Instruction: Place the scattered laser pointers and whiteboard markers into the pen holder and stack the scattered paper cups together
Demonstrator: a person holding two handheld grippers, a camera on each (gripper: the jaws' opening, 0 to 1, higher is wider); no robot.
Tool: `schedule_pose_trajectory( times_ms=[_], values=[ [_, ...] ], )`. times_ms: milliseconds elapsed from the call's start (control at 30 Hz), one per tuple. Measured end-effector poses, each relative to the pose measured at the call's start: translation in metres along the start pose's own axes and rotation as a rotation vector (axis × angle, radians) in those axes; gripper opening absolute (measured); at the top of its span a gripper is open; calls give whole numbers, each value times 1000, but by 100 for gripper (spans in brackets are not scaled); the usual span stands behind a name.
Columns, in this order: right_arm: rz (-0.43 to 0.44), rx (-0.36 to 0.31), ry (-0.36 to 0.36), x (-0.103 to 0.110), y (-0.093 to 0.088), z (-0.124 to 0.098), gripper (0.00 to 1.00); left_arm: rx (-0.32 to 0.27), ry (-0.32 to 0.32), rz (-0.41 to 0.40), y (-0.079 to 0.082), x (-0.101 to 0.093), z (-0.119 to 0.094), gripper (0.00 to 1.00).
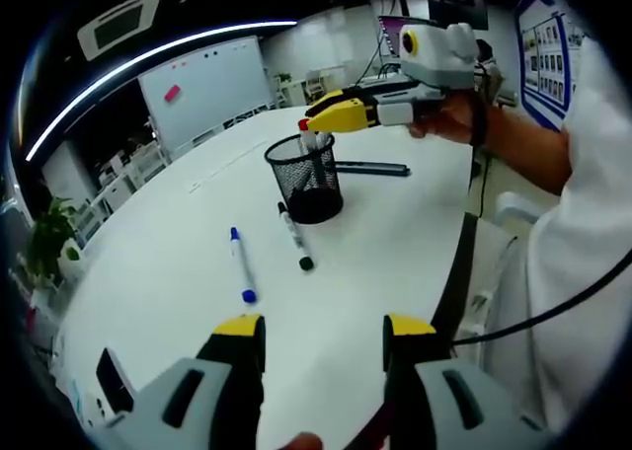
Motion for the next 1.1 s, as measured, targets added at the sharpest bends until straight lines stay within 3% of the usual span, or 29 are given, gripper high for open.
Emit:
schedule_pose_trajectory(
  times_ms=[1100],
  values=[
    [28,-2,7,1,0,-2,29,0,3,-3,0,-1,0,49]
  ],
)
Point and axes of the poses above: the point that each gripper's makers call its tool centre point, and the gripper's own axes: z roughly forward along the fingers, x roughly to its left, y roughly out of its top, the point moved 3 cm from there along -z, roughly backward along the fingers, and after that the axes turned 4 degrees about -y, right-handed, at the moved point
